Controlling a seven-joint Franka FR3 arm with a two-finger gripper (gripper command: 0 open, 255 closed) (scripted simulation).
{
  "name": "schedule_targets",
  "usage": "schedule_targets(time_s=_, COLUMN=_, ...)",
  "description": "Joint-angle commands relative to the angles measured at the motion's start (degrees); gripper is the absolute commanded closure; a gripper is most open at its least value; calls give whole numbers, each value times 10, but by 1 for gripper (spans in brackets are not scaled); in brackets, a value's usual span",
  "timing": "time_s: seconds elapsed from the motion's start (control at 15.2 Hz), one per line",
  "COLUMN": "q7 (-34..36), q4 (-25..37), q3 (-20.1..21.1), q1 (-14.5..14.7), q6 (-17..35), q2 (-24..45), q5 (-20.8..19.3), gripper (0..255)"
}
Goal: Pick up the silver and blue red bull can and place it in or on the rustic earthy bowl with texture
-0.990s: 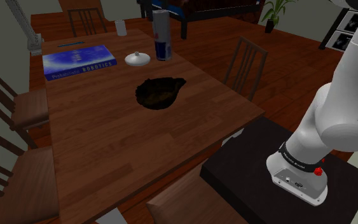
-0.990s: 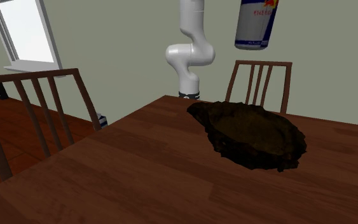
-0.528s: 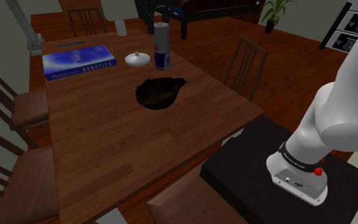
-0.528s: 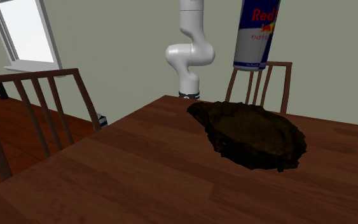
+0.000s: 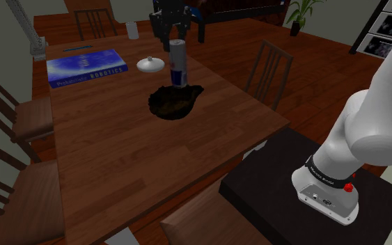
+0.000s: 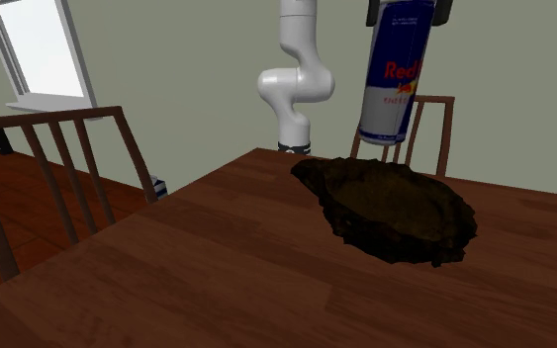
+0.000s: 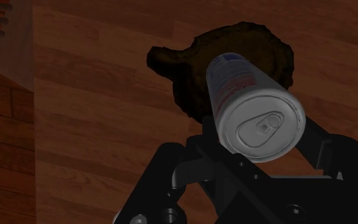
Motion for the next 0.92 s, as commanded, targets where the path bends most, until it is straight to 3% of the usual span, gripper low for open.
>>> schedule_targets(time_s=0.0, q7=0, q4=-17, q3=0, q1=0, q6=17, q2=-1, q5=0, gripper=255)
schedule_targets(time_s=0.33, q7=0, q4=-63, q3=0, q1=-1, q6=57, q2=-6, q5=1, gripper=255)
schedule_targets(time_s=0.86, q7=0, q4=-66, q3=0, q1=-1, q6=60, q2=-7, q5=1, gripper=255)
